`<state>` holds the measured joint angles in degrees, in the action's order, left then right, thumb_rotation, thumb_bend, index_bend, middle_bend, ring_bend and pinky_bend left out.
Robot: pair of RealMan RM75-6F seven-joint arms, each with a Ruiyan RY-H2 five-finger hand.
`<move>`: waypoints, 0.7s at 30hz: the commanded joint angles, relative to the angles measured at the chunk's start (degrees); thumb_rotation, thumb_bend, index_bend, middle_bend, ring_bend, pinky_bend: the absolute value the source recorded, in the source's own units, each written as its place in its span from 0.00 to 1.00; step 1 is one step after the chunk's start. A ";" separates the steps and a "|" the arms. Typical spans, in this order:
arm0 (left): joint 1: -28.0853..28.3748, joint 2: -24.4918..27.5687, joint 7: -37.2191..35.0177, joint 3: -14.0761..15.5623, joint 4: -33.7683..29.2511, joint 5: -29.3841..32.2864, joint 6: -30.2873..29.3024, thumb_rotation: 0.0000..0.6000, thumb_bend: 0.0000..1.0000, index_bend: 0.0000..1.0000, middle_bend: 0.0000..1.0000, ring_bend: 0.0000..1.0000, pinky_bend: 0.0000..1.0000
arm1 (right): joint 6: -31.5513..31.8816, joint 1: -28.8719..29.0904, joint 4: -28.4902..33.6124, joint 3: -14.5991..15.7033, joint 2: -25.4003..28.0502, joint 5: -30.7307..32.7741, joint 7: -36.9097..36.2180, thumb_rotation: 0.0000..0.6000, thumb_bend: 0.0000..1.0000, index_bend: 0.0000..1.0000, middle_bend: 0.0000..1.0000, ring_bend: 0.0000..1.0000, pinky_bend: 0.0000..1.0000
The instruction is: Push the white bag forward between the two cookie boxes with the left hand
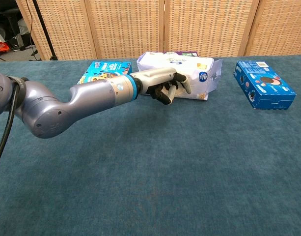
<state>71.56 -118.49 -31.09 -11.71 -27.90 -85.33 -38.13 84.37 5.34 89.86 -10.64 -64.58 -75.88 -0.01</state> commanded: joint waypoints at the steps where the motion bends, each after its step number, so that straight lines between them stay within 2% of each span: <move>1: 2.01 -1.72 0.26 -1.23 3.30 1.38 1.15 1.00 0.86 0.31 0.07 0.09 0.11 | 0.03 -0.04 -0.06 -0.10 0.01 0.21 -0.02 1.00 0.00 0.00 0.00 0.00 0.00; 5: 2.90 -2.34 0.16 -1.22 4.91 1.54 0.65 1.00 0.85 0.31 0.07 0.09 0.11 | -0.15 0.02 -0.20 -0.16 -0.02 0.47 0.06 1.00 0.00 0.00 0.00 0.00 0.00; 11: 2.24 -1.00 0.03 -0.10 3.71 0.62 -2.44 1.00 0.85 0.31 0.07 0.09 0.11 | -0.02 -0.01 -0.02 -0.06 -0.02 0.22 0.16 1.00 0.00 0.00 0.00 0.00 0.00; 18: -3.67 7.99 -0.50 3.14 -8.08 -2.17 -11.78 1.00 0.83 0.31 0.07 0.09 0.11 | 1.04 -0.52 0.64 0.21 0.37 -0.74 -0.39 1.00 0.00 0.00 0.00 0.00 0.00; 21: -7.91 16.26 -1.80 4.69 -17.87 -3.68 -17.68 1.00 0.72 0.29 0.04 0.09 0.11 | 1.74 -0.80 1.07 0.44 0.64 -1.59 -0.69 1.00 0.00 0.00 0.00 0.00 0.00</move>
<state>68.25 -110.29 -31.90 -9.15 -36.46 -87.05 -49.70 85.93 4.64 90.78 -10.29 -64.05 -77.27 -0.59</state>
